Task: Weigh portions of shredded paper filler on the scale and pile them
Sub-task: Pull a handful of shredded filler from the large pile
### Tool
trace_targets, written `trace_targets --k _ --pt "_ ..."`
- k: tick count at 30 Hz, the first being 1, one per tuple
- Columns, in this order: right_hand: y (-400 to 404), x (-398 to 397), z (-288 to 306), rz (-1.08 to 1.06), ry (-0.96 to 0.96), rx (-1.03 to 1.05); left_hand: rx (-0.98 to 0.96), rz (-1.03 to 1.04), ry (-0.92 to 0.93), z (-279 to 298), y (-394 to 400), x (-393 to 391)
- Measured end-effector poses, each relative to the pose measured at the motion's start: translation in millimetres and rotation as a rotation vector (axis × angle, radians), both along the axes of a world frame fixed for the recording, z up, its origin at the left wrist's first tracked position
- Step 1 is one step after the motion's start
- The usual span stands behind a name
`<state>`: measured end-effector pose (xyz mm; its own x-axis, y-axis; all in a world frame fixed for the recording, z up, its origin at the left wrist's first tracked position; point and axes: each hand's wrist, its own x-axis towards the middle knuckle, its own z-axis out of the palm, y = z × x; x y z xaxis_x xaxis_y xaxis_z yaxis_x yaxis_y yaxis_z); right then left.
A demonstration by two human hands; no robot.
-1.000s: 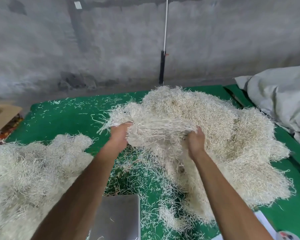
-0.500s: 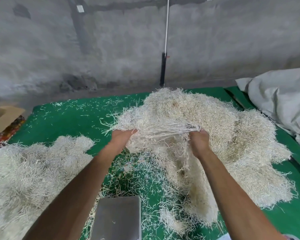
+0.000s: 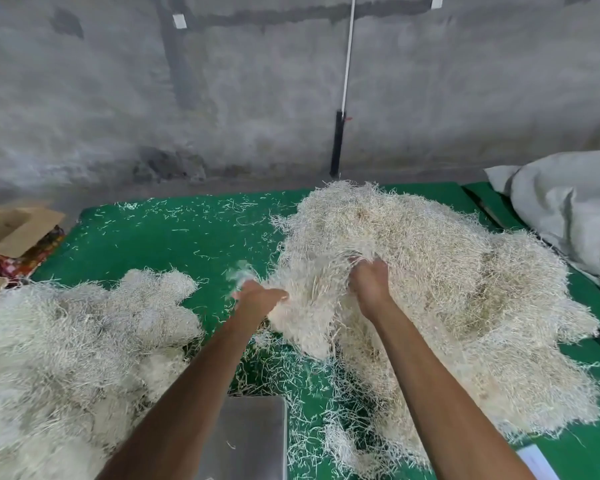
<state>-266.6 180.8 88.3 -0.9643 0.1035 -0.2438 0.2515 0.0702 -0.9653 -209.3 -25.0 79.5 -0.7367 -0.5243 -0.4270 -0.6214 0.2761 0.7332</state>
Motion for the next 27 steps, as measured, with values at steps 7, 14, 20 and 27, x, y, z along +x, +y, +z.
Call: trace_targets --k 7,14,20,27 --pt "-14.4 2.6 20.4 0.187 0.266 0.203 -0.108 -0.529 0.376 2.8 41.7 -4.7" --pt "1.5 -12.6 45.5 0.230 0.369 0.208 -0.303 -0.422 0.267 -31.6 49.3 -21.8" --pt "17.7 -12.5 28.0 0.055 0.400 0.140 -0.542 -0.336 0.178 -33.5 9.8 -22.5" --pt "26.0 -27.2 3.6 -0.013 0.209 0.274 -0.826 -0.335 0.062 -11.0 -29.5 -28.2"
